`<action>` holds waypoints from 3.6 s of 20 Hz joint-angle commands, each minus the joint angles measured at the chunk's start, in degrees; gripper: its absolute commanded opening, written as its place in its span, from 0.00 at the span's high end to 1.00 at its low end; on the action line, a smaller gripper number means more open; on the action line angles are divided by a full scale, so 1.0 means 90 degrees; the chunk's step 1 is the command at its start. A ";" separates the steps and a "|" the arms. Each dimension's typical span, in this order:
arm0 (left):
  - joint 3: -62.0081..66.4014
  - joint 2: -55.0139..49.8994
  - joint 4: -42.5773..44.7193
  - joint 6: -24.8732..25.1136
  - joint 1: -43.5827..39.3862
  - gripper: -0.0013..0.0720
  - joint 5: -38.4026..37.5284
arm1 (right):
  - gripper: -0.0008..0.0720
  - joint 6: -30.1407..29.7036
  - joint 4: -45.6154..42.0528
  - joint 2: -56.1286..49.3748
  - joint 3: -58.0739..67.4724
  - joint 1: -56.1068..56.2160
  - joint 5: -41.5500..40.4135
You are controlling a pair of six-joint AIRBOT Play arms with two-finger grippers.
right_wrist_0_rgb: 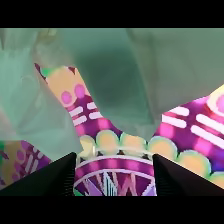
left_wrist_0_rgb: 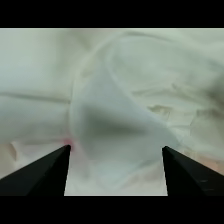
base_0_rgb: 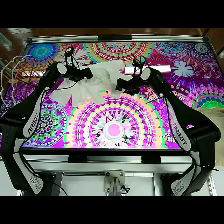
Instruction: Fold the shirts.
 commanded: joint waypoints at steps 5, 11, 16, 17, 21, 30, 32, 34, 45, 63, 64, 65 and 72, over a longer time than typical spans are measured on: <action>0.0015 -0.0452 -0.1530 0.0002 0.0070 0.01 0.1095 | 0.16 0.0075 -0.0155 -0.0053 0.0005 0.0119 -0.0002; 0.0012 -0.0605 -0.1588 0.0027 0.0083 0.47 0.1100 | 0.16 0.0389 -0.0158 -0.0056 0.0005 0.0119 -0.0226; 0.0015 -0.0529 -0.1588 0.0369 0.0250 0.90 0.0639 | 0.16 0.0811 -0.0233 -0.0177 0.0005 0.0238 -0.0889; 0.0015 -0.0471 -0.1586 0.0661 0.0321 0.90 0.0408 | 0.16 0.0814 -0.0238 -0.0240 0.0005 0.0255 -0.0930; 0.0015 -0.0112 -0.1581 0.1984 0.0551 0.90 -0.0736 | 0.16 0.0806 -0.0578 -0.0425 0.0005 0.0255 -0.0971; 0.0015 0.0357 -0.1583 0.3033 0.0255 0.90 -0.2203 | 0.08 -0.0199 -0.0675 -0.0425 0.0158 0.0471 -0.1338; 0.0015 0.0442 -0.1586 0.3033 0.0248 0.90 -0.2205 | 0.08 -0.0197 -0.0918 -0.0454 0.0158 0.0517 -0.1307; 0.0012 0.0551 -0.1583 0.3033 0.0260 0.90 -0.2205 | 0.08 -0.0170 -0.0901 -0.0559 0.0158 0.0527 -0.1302; 0.0015 0.0695 -0.1586 0.3084 0.0255 0.90 -0.2380 | 0.12 0.0908 -0.0607 -0.0913 0.0158 0.0527 -0.1753; 0.0015 0.3286 -0.0607 0.2953 0.0117 0.90 -0.2599 | 0.88 -0.0058 -0.2268 0.3303 0.0160 0.0534 0.0415; 0.0015 0.3650 -0.0648 0.2958 0.0032 0.90 -0.2531 | 0.88 -0.0146 -0.2144 0.3769 0.0160 0.0532 0.0296; 0.0015 0.4029 -0.0682 0.2956 -0.0068 0.90 -0.2431 | 0.88 -0.0148 -0.2093 0.4177 0.0160 0.0534 0.0189; 0.0012 0.6363 -0.0848 0.2276 -0.0457 0.90 -0.1841 | 0.88 -0.0119 -0.0850 0.6101 0.0158 0.0532 0.0158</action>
